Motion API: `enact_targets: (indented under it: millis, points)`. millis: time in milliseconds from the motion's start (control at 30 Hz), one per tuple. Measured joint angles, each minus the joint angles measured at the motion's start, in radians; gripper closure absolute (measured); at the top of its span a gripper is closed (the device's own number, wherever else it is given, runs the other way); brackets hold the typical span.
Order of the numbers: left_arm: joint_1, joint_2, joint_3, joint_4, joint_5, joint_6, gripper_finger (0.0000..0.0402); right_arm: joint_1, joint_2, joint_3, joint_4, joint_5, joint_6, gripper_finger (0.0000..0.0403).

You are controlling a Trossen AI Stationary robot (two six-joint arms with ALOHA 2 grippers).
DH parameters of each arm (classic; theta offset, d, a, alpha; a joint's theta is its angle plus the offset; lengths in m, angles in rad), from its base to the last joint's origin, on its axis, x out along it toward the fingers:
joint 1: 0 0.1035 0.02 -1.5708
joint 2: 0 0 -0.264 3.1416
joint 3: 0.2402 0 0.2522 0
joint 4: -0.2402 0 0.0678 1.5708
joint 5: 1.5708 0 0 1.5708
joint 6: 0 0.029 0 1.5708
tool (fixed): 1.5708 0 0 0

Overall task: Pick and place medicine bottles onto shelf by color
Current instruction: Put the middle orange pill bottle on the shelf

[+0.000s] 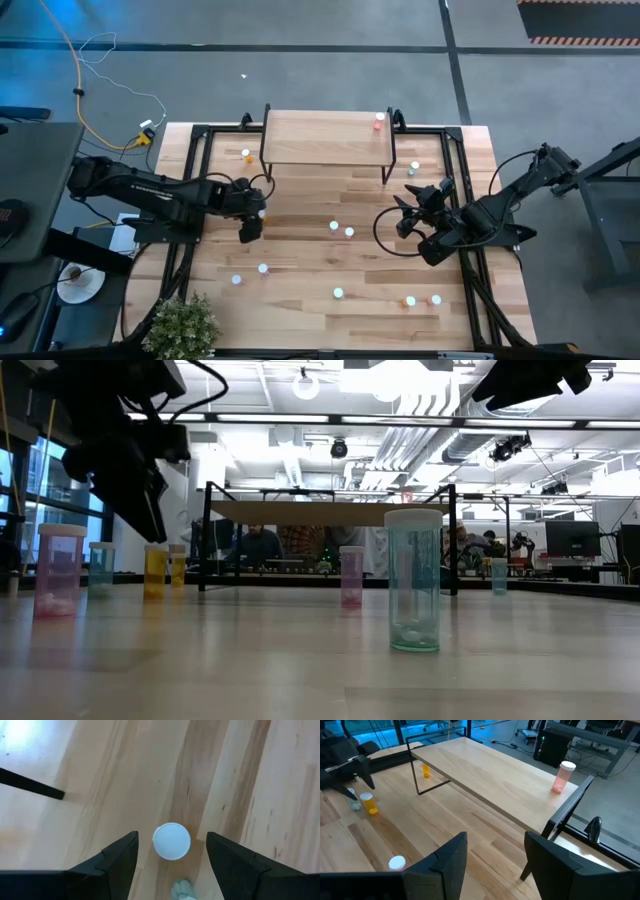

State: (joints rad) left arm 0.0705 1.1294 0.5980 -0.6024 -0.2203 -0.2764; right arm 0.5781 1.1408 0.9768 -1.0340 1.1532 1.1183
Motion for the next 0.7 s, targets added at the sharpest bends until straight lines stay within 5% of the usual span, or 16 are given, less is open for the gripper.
enact_targets:
  millis: [700]
  points:
    - [0.002, 0.124, 0.0, 0.046, -0.003, 0.0, 0.0193, 0.0, 0.0, 0.0, 0.001, -0.003, 0.003, 0.0213]
